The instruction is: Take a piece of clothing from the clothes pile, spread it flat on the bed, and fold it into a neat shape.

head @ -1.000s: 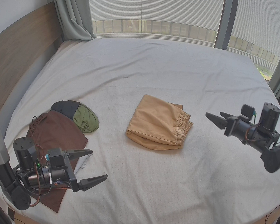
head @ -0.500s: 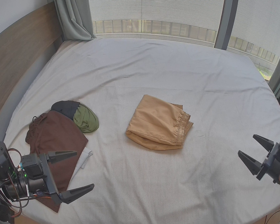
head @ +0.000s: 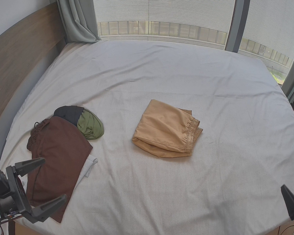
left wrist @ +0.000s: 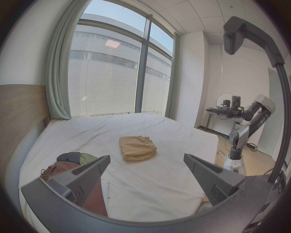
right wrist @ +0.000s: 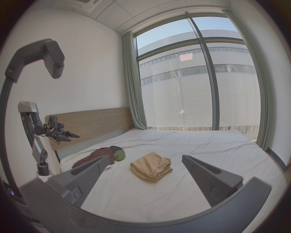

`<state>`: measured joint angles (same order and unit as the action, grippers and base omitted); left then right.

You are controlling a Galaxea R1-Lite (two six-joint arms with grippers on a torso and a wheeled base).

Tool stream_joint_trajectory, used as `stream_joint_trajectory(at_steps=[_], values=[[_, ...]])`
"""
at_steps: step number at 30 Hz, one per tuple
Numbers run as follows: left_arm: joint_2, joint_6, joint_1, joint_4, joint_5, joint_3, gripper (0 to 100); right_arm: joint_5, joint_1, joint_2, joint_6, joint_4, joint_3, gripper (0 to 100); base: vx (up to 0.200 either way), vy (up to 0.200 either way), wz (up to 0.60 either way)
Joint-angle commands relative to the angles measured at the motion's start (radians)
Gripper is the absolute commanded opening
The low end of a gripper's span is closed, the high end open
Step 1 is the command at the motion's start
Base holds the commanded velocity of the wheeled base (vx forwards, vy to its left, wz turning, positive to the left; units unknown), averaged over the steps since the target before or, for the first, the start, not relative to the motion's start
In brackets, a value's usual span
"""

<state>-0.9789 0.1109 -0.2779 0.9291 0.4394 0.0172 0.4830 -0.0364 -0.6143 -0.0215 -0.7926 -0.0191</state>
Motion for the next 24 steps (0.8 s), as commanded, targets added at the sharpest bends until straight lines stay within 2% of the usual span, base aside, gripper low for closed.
stream_joint_trajectory(at_steps=[1, 3, 9, 11, 12, 14, 15, 17, 19, 21, 22, 24], values=[[0.402, -0.056, 0.029, -0.222, -0.050, -0.017, 100, 0.003, -0.040, 0.485, -0.106, 0.343, 0.015, 100, 0.000, 0.000, 0.00], [0.476, -0.051, 0.042, -0.300, -0.067, -0.017, 100, -0.006, -0.040, 0.541, -0.101, 0.420, 0.019, 100, 0.000, 0.000, 0.00], [0.691, -0.053, 0.103, -0.506, -0.083, -0.017, 100, -0.098, -0.040, 0.525, -0.064, 0.477, 0.019, 100, 0.000, 0.000, 0.00], [0.829, -0.062, 0.147, -0.644, -0.083, -0.016, 100, -0.215, -0.040, 0.525, -0.012, 0.581, 0.019, 100, 0.000, 0.000, 0.00], [0.849, -0.062, 0.152, -0.664, -0.083, -0.016, 100, -0.239, -0.040, 0.525, -0.012, 0.598, 0.019, 100, 0.000, 0.000, 0.00], [0.898, -0.046, 0.172, -0.762, -0.093, -0.017, 100, -0.360, -0.040, 0.525, -0.015, 0.702, 0.019, 100, 0.000, 0.000, 0.00], [0.895, -0.051, 0.174, -0.774, -0.114, -0.017, 100, -0.394, -0.040, 0.522, -0.028, 0.730, 0.019, 100, 0.000, 0.000, 0.00], [0.893, -0.062, 0.177, -0.796, -0.194, -0.017, 100, -0.422, -0.039, 0.522, -0.057, 0.722, 0.019, 100, 0.000, 0.000, 0.00], [0.893, -0.083, 0.195, -0.857, -0.249, -0.017, 100, -0.431, -0.013, 0.534, -0.043, 0.724, 0.019, 100, 0.000, 0.000, 0.00], [0.928, -0.109, 0.269, -0.869, -0.243, -0.016, 100, -0.409, 0.053, 0.614, -0.015, 0.747, 0.018, 100, 0.000, 0.000, 0.00], [0.947, -0.097, 0.296, -0.860, -0.232, -0.017, 100, -0.419, 0.049, 0.614, 0.003, 0.750, 0.018, 100, 0.000, 0.000, 0.00], [0.947, -0.054, 0.296, -0.857, -0.235, -0.017, 100, -0.445, 0.044, 0.605, 0.003, 0.750, 0.019, 100, 0.000, 0.000, 0.00]])
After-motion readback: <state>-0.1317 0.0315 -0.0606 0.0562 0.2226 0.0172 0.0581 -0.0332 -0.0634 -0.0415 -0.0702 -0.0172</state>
